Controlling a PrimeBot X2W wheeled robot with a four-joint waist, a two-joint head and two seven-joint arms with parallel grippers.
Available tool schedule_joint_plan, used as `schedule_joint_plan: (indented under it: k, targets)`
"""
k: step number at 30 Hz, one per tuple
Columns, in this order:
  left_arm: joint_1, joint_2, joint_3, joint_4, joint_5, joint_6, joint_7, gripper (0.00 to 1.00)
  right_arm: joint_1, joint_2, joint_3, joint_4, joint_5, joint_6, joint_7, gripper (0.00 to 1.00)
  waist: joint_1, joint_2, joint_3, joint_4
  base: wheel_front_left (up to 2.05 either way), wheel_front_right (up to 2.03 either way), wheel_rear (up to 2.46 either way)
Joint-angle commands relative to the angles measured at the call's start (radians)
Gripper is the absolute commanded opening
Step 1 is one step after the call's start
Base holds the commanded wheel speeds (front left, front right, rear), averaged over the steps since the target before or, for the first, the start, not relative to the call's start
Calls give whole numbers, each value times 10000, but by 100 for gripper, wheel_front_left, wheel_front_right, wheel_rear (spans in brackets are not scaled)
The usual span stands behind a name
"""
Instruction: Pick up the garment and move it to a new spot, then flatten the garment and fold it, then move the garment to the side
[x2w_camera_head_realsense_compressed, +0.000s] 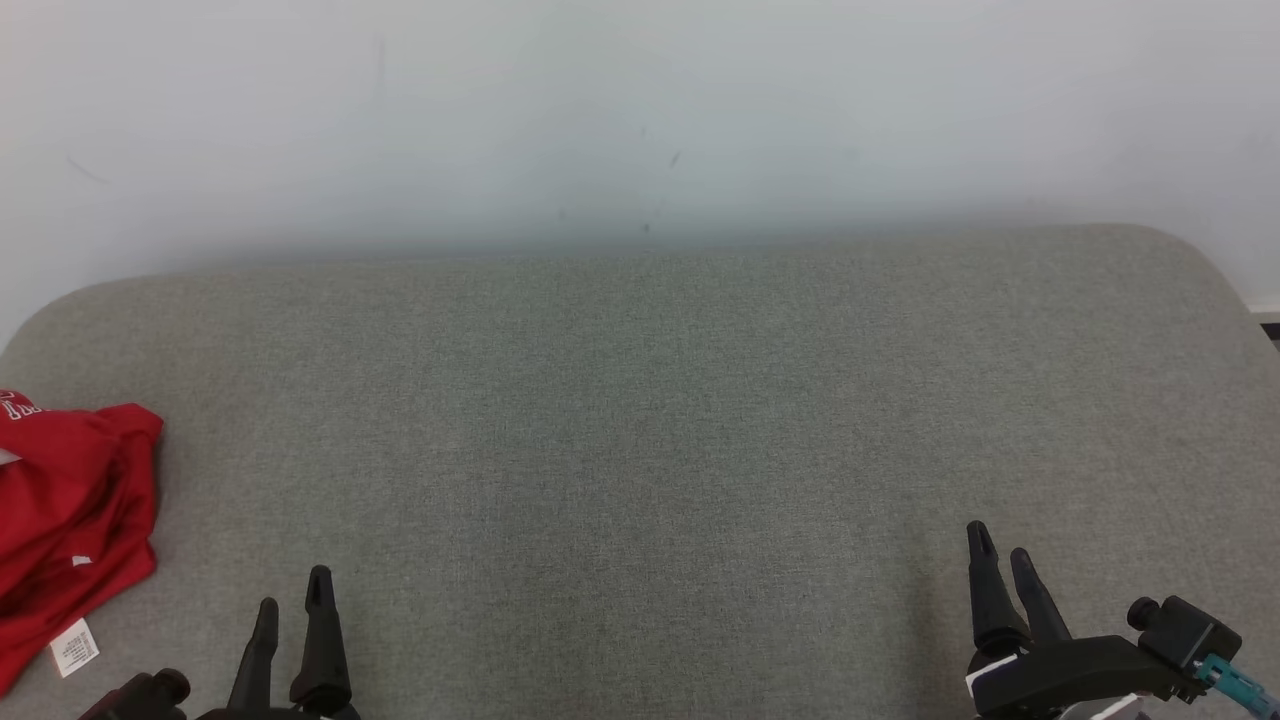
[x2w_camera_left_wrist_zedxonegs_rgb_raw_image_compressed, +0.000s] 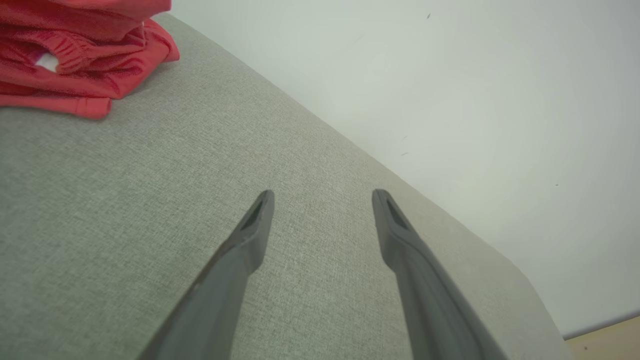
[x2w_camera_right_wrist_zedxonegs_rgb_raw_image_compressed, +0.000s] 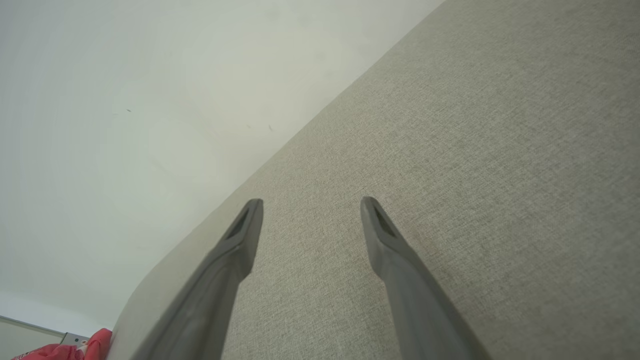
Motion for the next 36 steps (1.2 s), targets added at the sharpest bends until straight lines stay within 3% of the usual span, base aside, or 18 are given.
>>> schedule_joint_plan:
  k: [1,36]
  targets:
    - [60,74,-30,-159,429,21,-125,100,-203,-70,34,-63,-432,34,-114,100,0,-1,6,-2,0,0,0]
    - [218,193,-394,-95,4502,487,-1027,100,-359,-136,164,120,-4567,42,-1017,100,0,-1,144,-66,0,0,0]
